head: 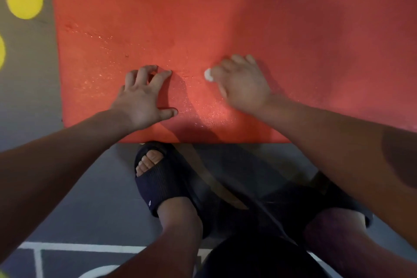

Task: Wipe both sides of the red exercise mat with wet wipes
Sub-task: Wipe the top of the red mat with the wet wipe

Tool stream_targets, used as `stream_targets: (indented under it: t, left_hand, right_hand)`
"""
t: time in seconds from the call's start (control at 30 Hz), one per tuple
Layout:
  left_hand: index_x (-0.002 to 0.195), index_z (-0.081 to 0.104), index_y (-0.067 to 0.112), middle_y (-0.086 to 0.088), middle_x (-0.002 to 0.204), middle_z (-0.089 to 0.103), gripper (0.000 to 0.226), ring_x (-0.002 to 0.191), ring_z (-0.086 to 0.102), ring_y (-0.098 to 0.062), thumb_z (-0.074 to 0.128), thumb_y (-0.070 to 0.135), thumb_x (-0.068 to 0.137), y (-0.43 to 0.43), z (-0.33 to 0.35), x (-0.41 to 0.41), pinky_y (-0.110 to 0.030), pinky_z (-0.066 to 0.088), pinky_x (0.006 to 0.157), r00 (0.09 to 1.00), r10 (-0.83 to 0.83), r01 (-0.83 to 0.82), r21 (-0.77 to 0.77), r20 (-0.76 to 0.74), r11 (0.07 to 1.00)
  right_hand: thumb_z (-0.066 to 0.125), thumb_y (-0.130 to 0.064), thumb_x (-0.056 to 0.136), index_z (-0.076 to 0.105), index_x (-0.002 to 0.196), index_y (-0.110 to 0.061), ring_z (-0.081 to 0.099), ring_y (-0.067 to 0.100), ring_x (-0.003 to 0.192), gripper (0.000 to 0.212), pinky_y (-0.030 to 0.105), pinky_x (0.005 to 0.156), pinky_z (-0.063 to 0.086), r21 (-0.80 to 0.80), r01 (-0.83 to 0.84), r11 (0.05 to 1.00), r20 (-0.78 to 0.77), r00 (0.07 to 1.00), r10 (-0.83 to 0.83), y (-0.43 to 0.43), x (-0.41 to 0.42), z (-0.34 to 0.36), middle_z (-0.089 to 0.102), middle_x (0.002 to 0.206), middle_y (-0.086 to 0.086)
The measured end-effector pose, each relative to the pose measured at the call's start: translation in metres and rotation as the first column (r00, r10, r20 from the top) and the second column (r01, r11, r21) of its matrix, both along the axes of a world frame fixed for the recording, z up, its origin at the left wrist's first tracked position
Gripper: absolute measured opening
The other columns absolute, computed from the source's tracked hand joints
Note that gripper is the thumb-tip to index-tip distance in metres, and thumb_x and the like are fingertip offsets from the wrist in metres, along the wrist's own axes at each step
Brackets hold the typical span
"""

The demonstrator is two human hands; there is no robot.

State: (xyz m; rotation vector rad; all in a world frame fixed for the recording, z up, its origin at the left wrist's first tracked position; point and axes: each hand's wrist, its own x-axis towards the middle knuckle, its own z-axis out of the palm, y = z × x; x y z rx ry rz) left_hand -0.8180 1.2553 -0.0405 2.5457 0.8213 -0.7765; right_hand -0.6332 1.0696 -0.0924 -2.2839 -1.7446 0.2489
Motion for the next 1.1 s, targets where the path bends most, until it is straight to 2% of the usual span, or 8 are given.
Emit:
stream_targets:
  t: [0.1,0.23,0.33,0.57,0.77,0.87,0.97,1.1]
  left_hand:
    - [0.157,0.018,0.032,0.001,0.158,0.017,0.097,0.143,0.016,-0.031,0.073,0.057,0.081,0.008,-0.001,-0.005,-0.055,0.029,0.117,1.000,-0.014,0.014,0.004,0.023,1.000]
    - [0.156,0.023,0.030,-0.002,0.156,0.021,0.089,0.143,0.020,-0.033,0.070,0.053,0.085,0.016,-0.003,-0.011,-0.055,0.029,0.117,0.998,-0.028,0.028,-0.001,0.064,1.000]
    - [0.156,0.025,0.030,-0.003,0.155,0.023,0.087,0.142,0.021,-0.035,0.071,0.050,0.084,0.019,-0.003,-0.012,-0.057,0.030,0.117,0.996,-0.047,0.047,-0.008,0.070,0.999]
    - [0.156,0.023,0.038,-0.001,0.159,0.017,0.088,0.142,0.017,-0.033,0.071,0.049,0.084,0.022,0.004,-0.019,-0.059,0.031,0.115,1.000,-0.020,0.021,-0.030,0.017,0.999]
    - [0.158,0.020,0.038,-0.003,0.163,0.014,0.092,0.145,0.017,-0.034,0.072,0.050,0.082,0.016,0.001,-0.034,-0.060,0.032,0.115,1.000,-0.016,0.016,-0.030,-0.009,0.999]
    - [0.157,0.022,0.037,-0.004,0.162,0.017,0.091,0.144,0.019,-0.037,0.071,0.053,0.082,0.016,0.004,-0.037,-0.059,0.032,0.115,0.999,-0.034,0.034,-0.019,-0.018,0.999]
    - [0.155,0.028,0.037,-0.005,0.159,0.022,0.086,0.143,0.021,-0.037,0.072,0.052,0.082,0.022,0.008,-0.040,-0.059,0.034,0.113,0.999,-0.050,0.050,-0.010,-0.008,0.999]
    - [0.151,0.033,0.038,-0.004,0.153,0.025,0.080,0.138,0.023,-0.037,0.071,0.047,0.081,0.025,0.005,-0.045,-0.059,0.037,0.110,0.999,-0.039,0.039,-0.003,0.026,0.999]
  right_hand:
    - [0.060,-0.014,0.081,0.063,0.107,-0.019,0.054,0.031,0.087,0.026,0.037,0.071,0.028,0.023,0.098,0.995,-0.057,0.994,-0.097,0.005,-0.018,-0.002,0.061,0.088,0.004]
    - [0.056,-0.015,0.095,0.065,0.112,-0.017,0.050,0.024,0.078,0.019,0.038,0.071,0.033,0.077,-0.371,0.925,-0.078,0.923,0.377,-0.029,-0.056,-0.004,0.057,0.081,0.000]
    - [0.045,-0.021,0.100,0.065,0.109,-0.020,0.051,0.025,0.078,0.021,0.039,0.072,0.037,0.065,-0.489,0.870,-0.021,0.871,0.491,-0.013,-0.031,-0.003,0.056,0.080,0.000]
    - [0.060,-0.016,0.082,0.061,0.103,-0.020,0.056,0.032,0.090,0.022,0.039,0.073,0.035,0.003,0.041,0.999,0.023,0.999,-0.042,0.058,-0.002,-0.002,0.062,0.091,0.006]
    - [0.051,-0.020,0.091,0.064,0.116,-0.019,0.050,0.026,0.083,0.028,0.038,0.075,0.032,-0.004,-0.479,0.878,-0.085,0.875,0.477,-0.015,-0.057,0.001,0.057,0.085,0.000]
    - [0.049,-0.020,0.095,0.064,0.113,-0.024,0.051,0.025,0.082,0.024,0.039,0.077,0.037,-0.026,-0.582,0.813,-0.015,0.813,0.581,-0.018,-0.049,0.001,0.056,0.083,-0.003]
    - [0.060,-0.019,0.088,0.062,0.106,-0.027,0.053,0.027,0.088,0.020,0.040,0.078,0.037,-0.041,-0.454,0.890,0.063,0.888,0.456,0.018,-0.023,0.001,0.058,0.087,-0.001]
    - [0.051,-0.021,0.089,0.062,0.102,-0.024,0.057,0.033,0.091,0.017,0.040,0.074,0.038,0.017,0.023,1.000,0.121,0.992,-0.025,0.077,0.000,-0.002,0.065,0.092,0.005]
